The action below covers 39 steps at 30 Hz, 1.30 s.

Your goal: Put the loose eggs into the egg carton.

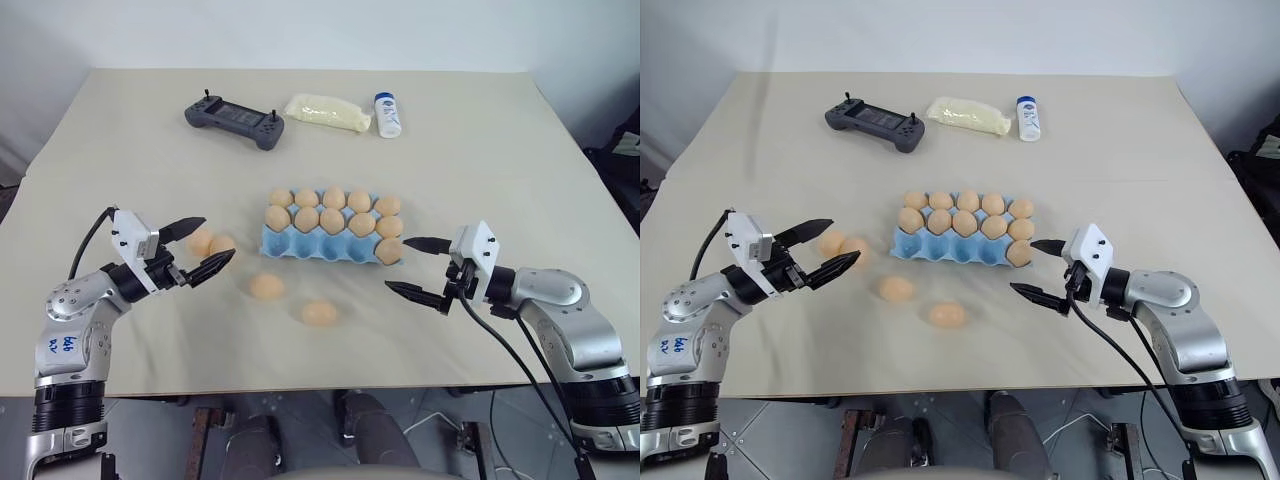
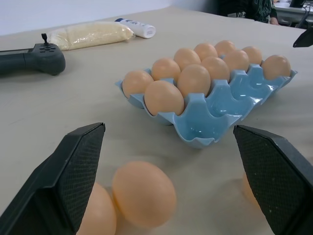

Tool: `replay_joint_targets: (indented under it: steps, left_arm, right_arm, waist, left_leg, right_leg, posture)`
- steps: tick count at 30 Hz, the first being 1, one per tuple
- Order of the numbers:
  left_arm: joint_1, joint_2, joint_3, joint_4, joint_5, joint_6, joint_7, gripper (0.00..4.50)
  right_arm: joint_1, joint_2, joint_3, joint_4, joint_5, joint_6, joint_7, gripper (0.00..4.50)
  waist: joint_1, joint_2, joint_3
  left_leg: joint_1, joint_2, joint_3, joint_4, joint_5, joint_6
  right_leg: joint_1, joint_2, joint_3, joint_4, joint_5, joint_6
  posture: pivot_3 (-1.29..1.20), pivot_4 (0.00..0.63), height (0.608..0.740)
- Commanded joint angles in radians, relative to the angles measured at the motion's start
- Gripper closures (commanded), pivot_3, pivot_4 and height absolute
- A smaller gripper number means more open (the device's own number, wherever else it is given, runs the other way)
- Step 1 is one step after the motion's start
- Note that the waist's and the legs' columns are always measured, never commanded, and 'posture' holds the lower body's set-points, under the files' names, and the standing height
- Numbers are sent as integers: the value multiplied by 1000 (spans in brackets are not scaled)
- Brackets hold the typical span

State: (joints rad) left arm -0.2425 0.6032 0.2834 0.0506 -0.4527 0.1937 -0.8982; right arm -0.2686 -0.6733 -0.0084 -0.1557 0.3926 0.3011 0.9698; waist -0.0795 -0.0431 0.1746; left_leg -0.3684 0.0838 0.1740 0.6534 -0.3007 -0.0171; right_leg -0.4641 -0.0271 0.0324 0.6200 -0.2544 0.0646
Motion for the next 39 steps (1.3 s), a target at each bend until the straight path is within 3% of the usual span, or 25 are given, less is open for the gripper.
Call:
replay_joint_targets:
  steps: [1, 13, 24, 28, 39]
  left_arm:
    - [-4, -5, 13, -28, -10, -38, 6, 21]
    - [-35, 4, -3, -36, -8, 6, 39, 21]
    - [30, 46, -16, -68, -33, 33, -48, 21]
    - [35, 61, -21, -70, -35, 41, -78, 21]
    - [125, 56, 4, -173, -67, 72, -70, 21]
  right_arm:
    - [3, 2, -29, -20, 13, -23, 2, 0]
    - [11, -30, -70, -99, 47, 61, -34, 0]
    - [262, -212, -200, -375, 170, 304, -13, 0]
    - [245, -217, -167, -423, 199, 354, -31, 0]
    - [164, -171, -72, -374, 191, 326, -21, 0]
  waist:
    - [0, 0, 0]
    - [1, 0, 0]
    - [20, -1, 0]
    - [20, -1, -1]
    - [22, -2, -1]
  left_leg:
    - [0, 0, 0, 0, 0, 0]
    - [0, 0, 0, 1, 0, 0]
    - [0, 0, -1, 0, -1, 0]
    - [0, 0, -2, 4, 0, 2]
    - [-1, -1, -1, 5, 0, 4]
  right_leg:
    - [0, 0, 0, 0, 0, 0]
    - [0, 0, 0, 0, 0, 0]
    - [0, 0, 1, -1, -1, -2]
    - [2, 0, 2, -1, -7, -12]
    - [2, -1, 3, -2, -6, -12]
  posture:
    - [0, 150, 740]
    - [0, 150, 740]
    - [0, 150, 740]
    - [0, 150, 740]
    - [0, 150, 740]
